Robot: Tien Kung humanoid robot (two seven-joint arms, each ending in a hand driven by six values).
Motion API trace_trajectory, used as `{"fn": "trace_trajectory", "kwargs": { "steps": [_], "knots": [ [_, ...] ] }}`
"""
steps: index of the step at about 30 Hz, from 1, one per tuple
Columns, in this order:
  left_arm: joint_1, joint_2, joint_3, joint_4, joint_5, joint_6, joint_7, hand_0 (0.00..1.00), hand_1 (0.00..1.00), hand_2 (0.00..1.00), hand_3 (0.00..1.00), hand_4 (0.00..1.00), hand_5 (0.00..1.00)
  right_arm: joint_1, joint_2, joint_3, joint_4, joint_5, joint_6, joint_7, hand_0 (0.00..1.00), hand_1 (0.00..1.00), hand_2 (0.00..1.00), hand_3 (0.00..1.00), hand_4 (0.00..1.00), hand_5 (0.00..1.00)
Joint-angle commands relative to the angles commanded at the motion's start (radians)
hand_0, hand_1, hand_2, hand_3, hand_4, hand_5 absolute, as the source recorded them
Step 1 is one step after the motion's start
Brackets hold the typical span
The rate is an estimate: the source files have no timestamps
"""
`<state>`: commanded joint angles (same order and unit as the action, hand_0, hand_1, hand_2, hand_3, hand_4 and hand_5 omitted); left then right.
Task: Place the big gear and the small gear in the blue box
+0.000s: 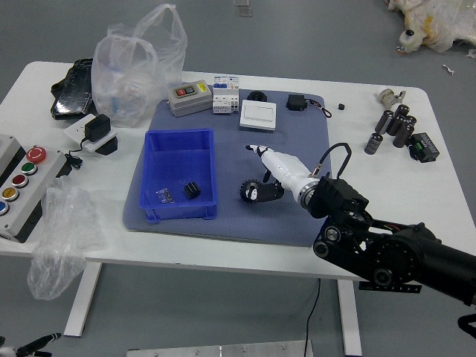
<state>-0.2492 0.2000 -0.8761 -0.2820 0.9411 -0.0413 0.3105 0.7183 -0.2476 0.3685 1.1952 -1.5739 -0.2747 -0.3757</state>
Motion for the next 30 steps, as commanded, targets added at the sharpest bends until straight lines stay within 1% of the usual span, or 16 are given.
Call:
{"fn": "trace_trajectory", "kwargs": {
  "steps": [3,4,9,10,15,16,17,21,22,27,28,30],
  "knots": [
    [0.001,0.001,-0.004,0.0,0.003,-0.002,0.001,0.729,0.696,0.698,0.75,0.844,0.687,0.0,0.0,0.004,-0.003,-0.003,0.023,0.006,0.312,0.467,0.998,0.998,0.857,0.294],
    [0.001,0.001,-0.004,0.0,0.003,-0.002,0.001,0.729,0.695,0.698,0.75,0.845,0.687,0.0,0.001,0.006,-0.004,-0.005,0.031,0.008,0.315,0.462,0.998,0.998,0.998,0.475],
    [-0.003,0.0,-0.002,0.001,0.002,-0.006,-0.004,0.729,0.695,0.698,0.75,0.845,0.687,0.002,0.003,0.012,-0.011,-0.009,0.06,0.0,0.315,0.462,0.998,0.998,0.998,0.475],
    [-0.003,0.0,0.0,0.002,0.001,-0.006,-0.007,0.729,0.696,0.698,0.75,0.847,0.686,0.003,0.004,0.012,-0.013,-0.009,0.064,-0.004,0.315,0.444,0.998,0.998,0.998,0.506],
    [-0.008,0.0,0.016,0.005,-0.01,-0.009,-0.019,0.729,0.696,0.698,0.75,0.847,0.686,0.005,0.01,0.004,-0.029,0.001,0.076,-0.024,0.315,0.444,0.998,0.998,0.998,0.506],
    [-0.009,0.0,0.017,0.005,-0.011,-0.009,-0.02,0.728,0.696,0.698,0.75,0.849,0.685,0.006,0.01,0.002,-0.031,0.002,0.076,-0.026,0.315,0.432,0.998,0.998,0.998,0.481],
    [-0.01,0.0,0.019,0.006,-0.012,-0.009,-0.022,0.728,0.696,0.698,0.75,0.849,0.685,0.006,0.011,0.0,-0.033,0.003,0.077,-0.029,0.315,0.432,0.998,0.998,0.998,0.481],
    [-0.01,0.001,0.02,0.006,-0.013,-0.01,-0.025,0.728,0.696,0.698,0.75,0.849,0.685,0.007,0.012,-0.002,-0.033,-0.004,0.07,-0.028,0.315,0.432,0.998,0.998,0.998,0.481],
    [-0.01,0.001,0.021,0.006,-0.013,-0.01,-0.025,0.729,0.695,0.698,0.751,0.85,0.686,0.007,0.013,-0.002,-0.032,-0.006,0.069,-0.028,0.302,0.419,0.998,0.998,0.998,0.461],
    [-0.011,0.0,0.022,0.007,-0.014,-0.011,-0.027,0.729,0.695,0.698,0.751,0.85,0.686,0.011,0.014,-0.015,-0.029,-0.001,0.062,-0.033,0.302,0.419,0.998,0.998,0.998,0.461],
    [-0.011,0.0,0.023,0.007,-0.014,-0.011,-0.027,0.729,0.695,0.698,0.751,0.853,0.687,0.013,0.014,-0.019,-0.029,0.001,0.061,-0.035,0.302,0.415,0.957,0.998,0.998,0.433],
    [-0.012,0.0,0.023,0.007,-0.015,-0.011,-0.027,0.729,0.695,0.698,0.751,0.853,0.687,0.015,0.015,-0.031,-0.029,0.008,0.06,-0.041,0.302,0.415,0.957,0.998,0.998,0.433]
  ]
}}
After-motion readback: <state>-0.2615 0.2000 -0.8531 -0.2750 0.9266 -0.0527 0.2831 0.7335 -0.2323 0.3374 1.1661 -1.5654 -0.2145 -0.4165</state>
